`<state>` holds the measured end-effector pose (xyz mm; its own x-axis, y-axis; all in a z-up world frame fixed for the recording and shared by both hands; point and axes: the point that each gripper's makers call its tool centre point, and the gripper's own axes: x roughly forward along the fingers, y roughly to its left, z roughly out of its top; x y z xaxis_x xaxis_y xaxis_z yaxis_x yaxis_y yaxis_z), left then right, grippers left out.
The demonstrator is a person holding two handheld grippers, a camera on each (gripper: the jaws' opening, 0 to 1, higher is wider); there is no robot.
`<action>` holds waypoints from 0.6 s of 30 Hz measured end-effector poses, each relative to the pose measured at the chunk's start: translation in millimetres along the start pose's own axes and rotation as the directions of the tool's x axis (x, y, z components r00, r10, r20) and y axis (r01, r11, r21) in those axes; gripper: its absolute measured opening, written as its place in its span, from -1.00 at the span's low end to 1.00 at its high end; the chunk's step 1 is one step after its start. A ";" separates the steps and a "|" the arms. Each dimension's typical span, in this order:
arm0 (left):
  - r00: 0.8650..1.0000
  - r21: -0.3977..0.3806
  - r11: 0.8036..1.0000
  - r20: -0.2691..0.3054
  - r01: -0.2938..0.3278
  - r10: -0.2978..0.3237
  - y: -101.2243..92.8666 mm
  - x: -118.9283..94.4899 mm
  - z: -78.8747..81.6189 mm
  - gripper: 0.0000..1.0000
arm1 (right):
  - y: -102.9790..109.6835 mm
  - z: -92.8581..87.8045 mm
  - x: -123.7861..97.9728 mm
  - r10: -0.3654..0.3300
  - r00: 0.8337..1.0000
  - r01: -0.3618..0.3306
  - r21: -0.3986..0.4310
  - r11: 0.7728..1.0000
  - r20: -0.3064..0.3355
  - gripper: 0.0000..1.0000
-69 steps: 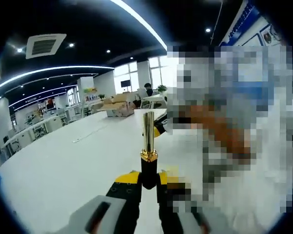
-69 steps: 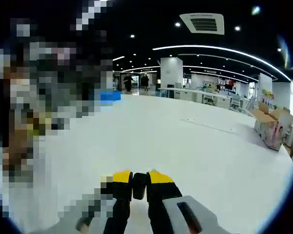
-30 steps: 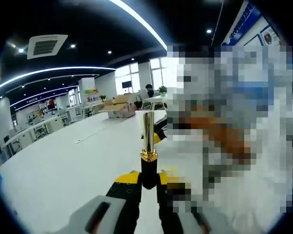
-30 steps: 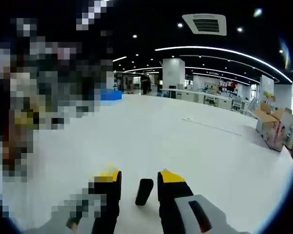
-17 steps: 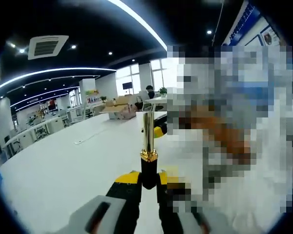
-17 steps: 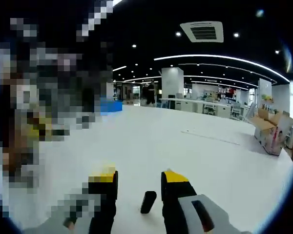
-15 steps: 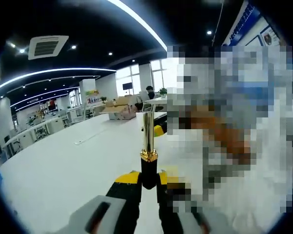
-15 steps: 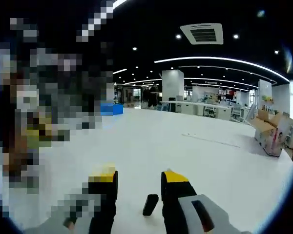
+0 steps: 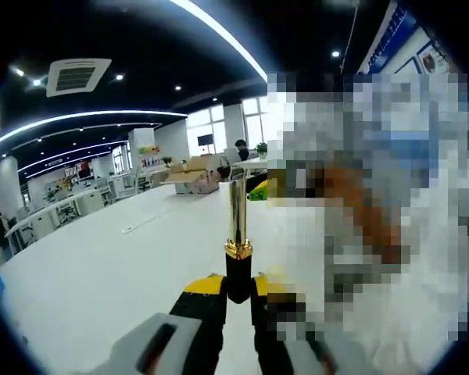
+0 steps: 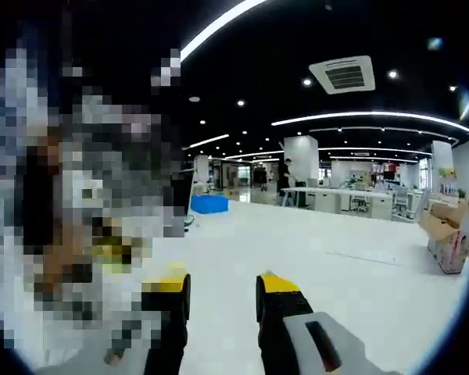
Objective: Unscrew the lipstick cap, remove the lipstick, and put the cap back on the lipstick
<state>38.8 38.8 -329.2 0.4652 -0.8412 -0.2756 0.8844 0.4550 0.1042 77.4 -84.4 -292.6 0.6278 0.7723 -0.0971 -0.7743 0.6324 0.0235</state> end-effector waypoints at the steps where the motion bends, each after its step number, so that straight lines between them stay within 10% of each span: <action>1: 1.000 0.001 1.000 -0.001 0.000 0.000 -0.3 0.3 0.0 -0.73 | 5.0 3.8 -0.1 0.014 1.000 -0.014 -0.004 1.000 0.010 -0.36; 18: 1.000 -0.008 1.000 0.018 0.023 -0.022 -9.7 5.8 4.2 -0.73 | 83.3 23.9 9.2 0.247 0.967 -0.246 -0.020 0.969 0.064 -0.37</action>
<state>33.1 28.2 -327.8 0.4459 -0.8564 -0.2602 0.8943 0.4383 0.0900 20.6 -23.2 -267.7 0.4212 0.9066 -0.0246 -0.9063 0.4218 0.0271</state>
